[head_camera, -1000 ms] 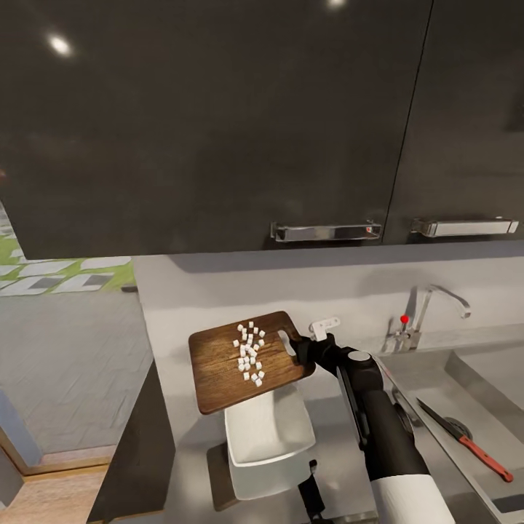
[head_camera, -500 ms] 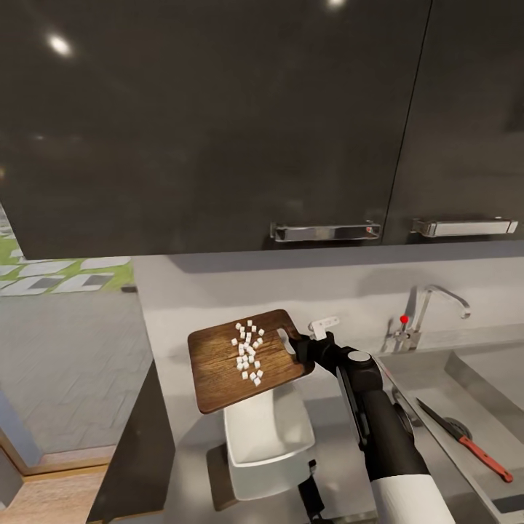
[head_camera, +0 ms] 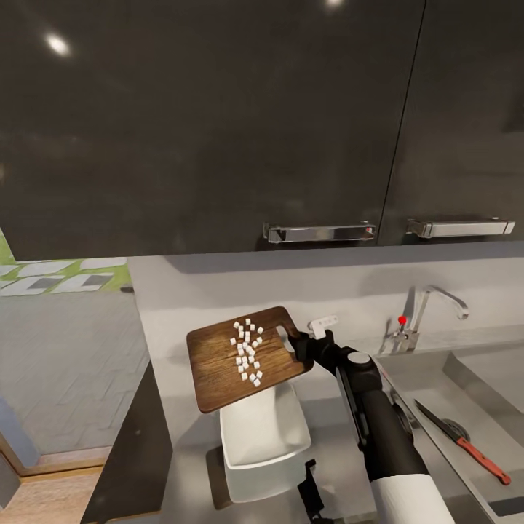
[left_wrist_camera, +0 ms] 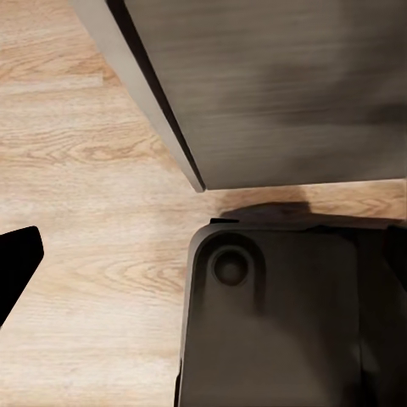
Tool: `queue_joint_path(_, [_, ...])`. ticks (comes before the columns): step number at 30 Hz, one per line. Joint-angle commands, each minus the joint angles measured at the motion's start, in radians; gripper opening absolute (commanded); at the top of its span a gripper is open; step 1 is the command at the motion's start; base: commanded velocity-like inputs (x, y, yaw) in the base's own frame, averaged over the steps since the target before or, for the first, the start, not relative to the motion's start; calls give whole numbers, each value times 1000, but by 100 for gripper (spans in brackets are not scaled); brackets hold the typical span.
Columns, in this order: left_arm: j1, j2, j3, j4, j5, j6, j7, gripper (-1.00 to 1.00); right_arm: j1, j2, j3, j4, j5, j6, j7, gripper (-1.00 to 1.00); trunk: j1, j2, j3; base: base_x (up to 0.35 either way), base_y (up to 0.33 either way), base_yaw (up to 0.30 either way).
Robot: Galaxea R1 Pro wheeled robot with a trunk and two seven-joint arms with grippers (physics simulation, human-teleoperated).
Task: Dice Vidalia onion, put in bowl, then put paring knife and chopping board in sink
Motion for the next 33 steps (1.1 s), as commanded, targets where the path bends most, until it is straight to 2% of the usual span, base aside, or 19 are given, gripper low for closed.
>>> queue_joint_path(1, [0, -1, -9, 4, 8, -4, 2, 100, 0, 0, -1, 0, 10, -4, 8, -100, 0, -1, 0, 0, 0, 0])
queue_joint_path(8, [0, -2, -9, 13, 8, -4, 1, 100, 0, 0, -3, 16, -14, -18, 8, -100, 0, -1, 0, 0, 0, 0])
queue_joint_path(13, [0, -2, -9, 13, 8, -4, 1, 100, 0, 0, -4, 44, -16, -78, 6, -100, 0, -1, 0, 0, 0, 0])
queue_joint_path(16, [0, -2, -9, 13, 8, -4, 1, 100, 0, 0, -5, 51, -17, -89, 7, -100, 0, -1, 0, 11, -49, 0])
queue_joint_path(22, [0, -2, -9, 13, 8, -4, 1, 100, 0, 0, -5, 53, -17, -91, 7, -100, 0, -1, 0, 76, -153, 0])
queue_joint_path(33, [0, -2, -9, 15, 8, -4, 1, 100, 0, 0, -4, 54, -17, -93, 7, -100, 0, -1, 0, 5, -8, 0])
